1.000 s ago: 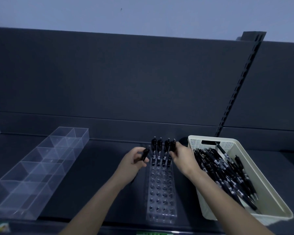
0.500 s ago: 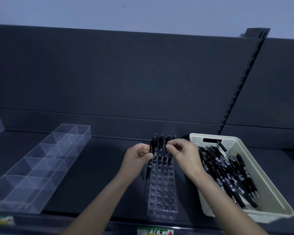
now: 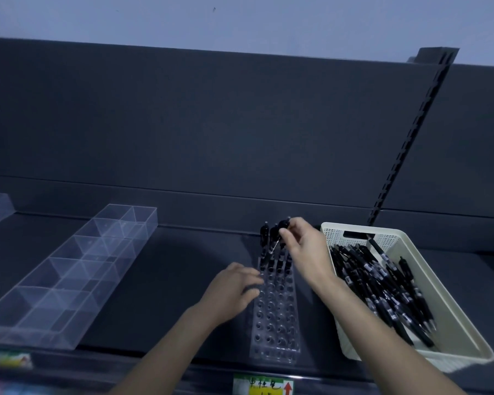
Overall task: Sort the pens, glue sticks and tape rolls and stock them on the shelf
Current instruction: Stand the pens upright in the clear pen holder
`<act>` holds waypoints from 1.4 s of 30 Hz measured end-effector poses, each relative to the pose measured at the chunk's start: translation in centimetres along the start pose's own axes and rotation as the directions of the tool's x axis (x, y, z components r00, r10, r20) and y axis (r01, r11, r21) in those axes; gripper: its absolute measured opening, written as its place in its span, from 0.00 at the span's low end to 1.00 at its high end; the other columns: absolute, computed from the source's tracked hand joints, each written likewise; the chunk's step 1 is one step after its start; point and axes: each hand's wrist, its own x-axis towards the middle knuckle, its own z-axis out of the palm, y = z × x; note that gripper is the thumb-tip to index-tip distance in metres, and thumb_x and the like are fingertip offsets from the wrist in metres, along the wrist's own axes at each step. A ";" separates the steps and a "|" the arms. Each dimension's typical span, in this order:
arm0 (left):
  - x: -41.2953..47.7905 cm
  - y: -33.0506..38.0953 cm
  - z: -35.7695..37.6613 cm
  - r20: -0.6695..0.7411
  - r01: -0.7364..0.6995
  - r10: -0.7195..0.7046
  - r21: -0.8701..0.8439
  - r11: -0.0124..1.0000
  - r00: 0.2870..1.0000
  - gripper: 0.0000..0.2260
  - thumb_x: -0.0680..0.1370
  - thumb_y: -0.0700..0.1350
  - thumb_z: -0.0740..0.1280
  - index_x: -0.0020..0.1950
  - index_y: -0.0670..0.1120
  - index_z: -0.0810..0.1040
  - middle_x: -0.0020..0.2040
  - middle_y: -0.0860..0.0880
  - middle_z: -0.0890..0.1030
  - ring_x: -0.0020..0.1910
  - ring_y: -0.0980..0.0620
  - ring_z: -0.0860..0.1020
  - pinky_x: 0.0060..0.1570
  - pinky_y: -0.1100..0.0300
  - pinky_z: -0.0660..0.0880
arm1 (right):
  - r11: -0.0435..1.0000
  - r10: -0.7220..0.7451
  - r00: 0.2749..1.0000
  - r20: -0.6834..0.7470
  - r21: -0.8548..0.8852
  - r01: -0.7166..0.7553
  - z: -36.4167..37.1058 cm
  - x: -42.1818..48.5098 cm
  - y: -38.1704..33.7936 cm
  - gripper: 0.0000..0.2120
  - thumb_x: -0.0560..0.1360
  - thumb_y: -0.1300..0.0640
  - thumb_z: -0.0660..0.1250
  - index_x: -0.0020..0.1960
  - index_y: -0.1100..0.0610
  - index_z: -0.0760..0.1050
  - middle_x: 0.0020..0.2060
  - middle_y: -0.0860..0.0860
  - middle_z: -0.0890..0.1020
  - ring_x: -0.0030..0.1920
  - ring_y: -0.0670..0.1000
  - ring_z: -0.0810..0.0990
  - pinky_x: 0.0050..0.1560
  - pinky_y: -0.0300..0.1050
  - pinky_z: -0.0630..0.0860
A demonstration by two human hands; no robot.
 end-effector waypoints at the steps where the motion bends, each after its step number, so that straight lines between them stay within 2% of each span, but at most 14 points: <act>1: -0.1 0.0 0.2 0.036 0.000 -0.001 0.025 1.000 0.999 0.16 0.79 0.49 0.62 0.67 0.50 0.73 0.70 0.55 0.70 0.69 0.53 0.63 0.69 0.59 0.59 | 0.999 -0.003 1.000 0.023 -0.036 0.004 0.3 -0.1 0.1 0.07 0.77 0.57 0.63 0.50 0.60 0.74 0.39 0.54 0.82 0.40 0.55 0.79 0.45 0.47 0.74; 5: 0.1 -0.3 0.3 0.075 0.014 -0.017 0.039 0.999 0.997 0.18 0.78 0.52 0.63 0.68 0.51 0.72 0.71 0.55 0.69 0.70 0.55 0.62 0.69 0.58 0.59 | 0.992 -0.027 0.996 0.088 -0.117 0.038 1.5 -0.2 0.5 0.09 0.78 0.56 0.62 0.51 0.61 0.73 0.39 0.58 0.82 0.40 0.57 0.80 0.43 0.47 0.74; 8: 0.2 -0.3 0.3 0.071 0.006 -0.006 -0.008 1.000 0.997 0.18 0.77 0.51 0.65 0.67 0.50 0.73 0.70 0.54 0.70 0.68 0.56 0.64 0.67 0.61 0.61 | 0.984 -0.016 0.990 0.138 -0.172 0.040 2.2 -0.4 0.6 0.10 0.79 0.56 0.61 0.54 0.62 0.73 0.39 0.57 0.81 0.37 0.52 0.76 0.40 0.44 0.71; 12: 0.1 -0.4 0.3 0.065 -0.003 0.006 -0.048 0.999 0.998 0.19 0.77 0.51 0.65 0.66 0.49 0.74 0.70 0.54 0.70 0.68 0.56 0.64 0.65 0.63 0.61 | 0.981 0.010 0.991 0.134 -0.192 0.016 2.8 -0.5 0.6 0.09 0.79 0.56 0.60 0.52 0.61 0.74 0.35 0.51 0.77 0.35 0.50 0.74 0.37 0.40 0.68; 17: -0.1 -0.4 0.3 0.047 -0.010 0.014 -0.085 0.996 0.999 0.18 0.76 0.50 0.66 0.66 0.48 0.74 0.69 0.53 0.71 0.67 0.58 0.64 0.65 0.63 0.63 | 0.980 0.012 0.995 0.098 -0.197 0.008 3.0 -0.7 0.5 0.08 0.78 0.56 0.61 0.51 0.60 0.75 0.35 0.51 0.78 0.36 0.49 0.74 0.38 0.38 0.67; 23: -0.1 -0.1 -0.3 0.044 -0.035 0.039 -0.071 0.997 0.998 0.18 0.76 0.50 0.66 0.65 0.48 0.75 0.68 0.53 0.71 0.66 0.57 0.65 0.64 0.63 0.65 | 0.975 0.027 0.996 0.085 -0.221 -0.008 3.2 -0.9 0.2 0.09 0.77 0.55 0.63 0.53 0.60 0.76 0.42 0.55 0.83 0.41 0.52 0.79 0.42 0.39 0.71; 26: -0.1 0.2 -0.6 0.060 -0.037 0.040 -0.038 0.999 0.997 0.17 0.77 0.50 0.65 0.65 0.48 0.75 0.68 0.54 0.71 0.66 0.57 0.65 0.64 0.62 0.66 | 0.983 0.056 0.995 0.086 -0.180 -0.040 2.6 -1.6 0.1 0.14 0.76 0.55 0.65 0.60 0.60 0.75 0.50 0.54 0.83 0.50 0.51 0.81 0.51 0.37 0.75; 29: 0.1 0.9 -0.7 0.016 -0.047 0.047 0.003 0.999 0.999 0.16 0.78 0.49 0.64 0.63 0.47 0.76 0.64 0.53 0.76 0.63 0.56 0.69 0.61 0.62 0.69 | 0.988 0.061 0.998 0.033 -0.142 -0.056 0.6 -2.6 0.3 0.14 0.75 0.57 0.67 0.60 0.60 0.76 0.50 0.53 0.84 0.51 0.49 0.81 0.57 0.41 0.76; 33: 0.6 3.6 -0.4 -0.118 -0.067 0.061 -0.045 0.997 0.991 0.11 0.79 0.46 0.62 0.57 0.46 0.80 0.55 0.51 0.81 0.56 0.55 0.74 0.54 0.64 0.71 | 0.985 0.086 0.992 -0.087 -0.141 -0.098 -4.4 -4.0 1.9 0.09 0.74 0.61 0.67 0.53 0.62 0.80 0.45 0.54 0.84 0.44 0.48 0.80 0.49 0.32 0.70; 36: 1.4 6.7 -0.1 -0.162 -0.101 0.076 -0.149 0.984 0.984 0.10 0.79 0.43 0.62 0.55 0.43 0.81 0.52 0.49 0.82 0.52 0.55 0.78 0.53 0.65 0.72 | 0.964 0.183 0.972 -0.149 -0.168 -0.207 -8.9 -4.6 4.8 0.08 0.75 0.62 0.66 0.52 0.62 0.80 0.45 0.55 0.84 0.44 0.49 0.79 0.44 0.32 0.66; 39: 3.0 10.1 0.7 -0.170 -0.112 0.079 -0.195 0.974 0.982 0.11 0.79 0.41 0.61 0.57 0.41 0.80 0.53 0.47 0.82 0.52 0.53 0.79 0.53 0.67 0.71 | 0.913 0.285 0.953 -0.099 -0.275 -0.302 -12.5 -5.1 8.3 0.09 0.76 0.62 0.64 0.54 0.61 0.79 0.48 0.56 0.84 0.50 0.55 0.81 0.46 0.38 0.69; 42: 4.8 14.1 2.2 -0.169 -0.097 0.061 -0.208 0.973 0.984 0.13 0.80 0.40 0.59 0.61 0.40 0.78 0.56 0.45 0.82 0.54 0.50 0.79 0.50 0.71 0.68 | 0.869 0.356 0.934 0.001 -0.367 -0.331 -15.1 -5.6 11.0 0.12 0.76 0.63 0.61 0.59 0.62 0.77 0.55 0.58 0.82 0.57 0.57 0.79 0.55 0.42 0.70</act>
